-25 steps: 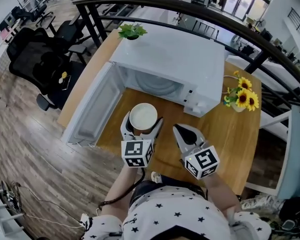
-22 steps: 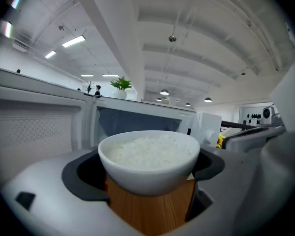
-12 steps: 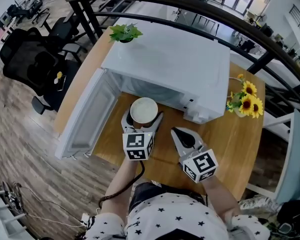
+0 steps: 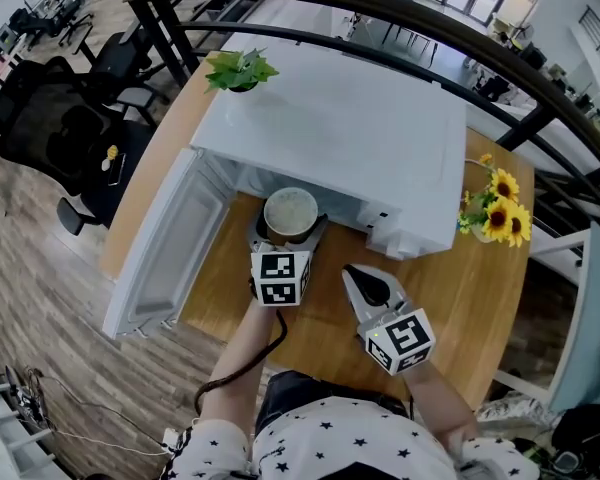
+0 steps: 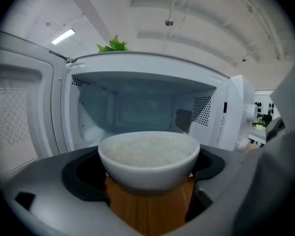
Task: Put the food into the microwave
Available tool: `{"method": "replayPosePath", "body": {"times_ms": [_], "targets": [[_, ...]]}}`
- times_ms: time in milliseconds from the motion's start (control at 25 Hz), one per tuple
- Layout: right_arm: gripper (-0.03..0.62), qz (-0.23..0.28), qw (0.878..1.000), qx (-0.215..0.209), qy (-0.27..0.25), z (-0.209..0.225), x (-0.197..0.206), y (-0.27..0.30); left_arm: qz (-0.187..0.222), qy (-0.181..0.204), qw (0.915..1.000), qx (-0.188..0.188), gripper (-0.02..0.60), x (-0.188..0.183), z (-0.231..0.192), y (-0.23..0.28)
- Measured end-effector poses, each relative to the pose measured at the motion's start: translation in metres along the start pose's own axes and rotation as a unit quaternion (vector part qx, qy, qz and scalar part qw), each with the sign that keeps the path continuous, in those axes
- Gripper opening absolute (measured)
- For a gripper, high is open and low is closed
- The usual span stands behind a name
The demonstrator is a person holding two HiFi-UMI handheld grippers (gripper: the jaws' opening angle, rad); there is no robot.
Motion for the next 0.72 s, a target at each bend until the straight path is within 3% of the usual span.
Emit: {"method": "replayPosePath", "body": {"times_ms": [720], "targets": [[0.005, -0.018, 1.000, -0.002, 0.011, 0.012, 0.010, 0.004, -0.039, 0.022, 0.9990, -0.008, 0.503, 0.006, -0.009, 0.062]]}}
Point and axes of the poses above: the fingertips, and each gripper's own axes: y forward along the fingers, z to its right, x out of its underside, the point moved 3 cm from there along -y, backward along the fingers, and after that the axes turned 2 degrees about -x, right-handed, at the moved point
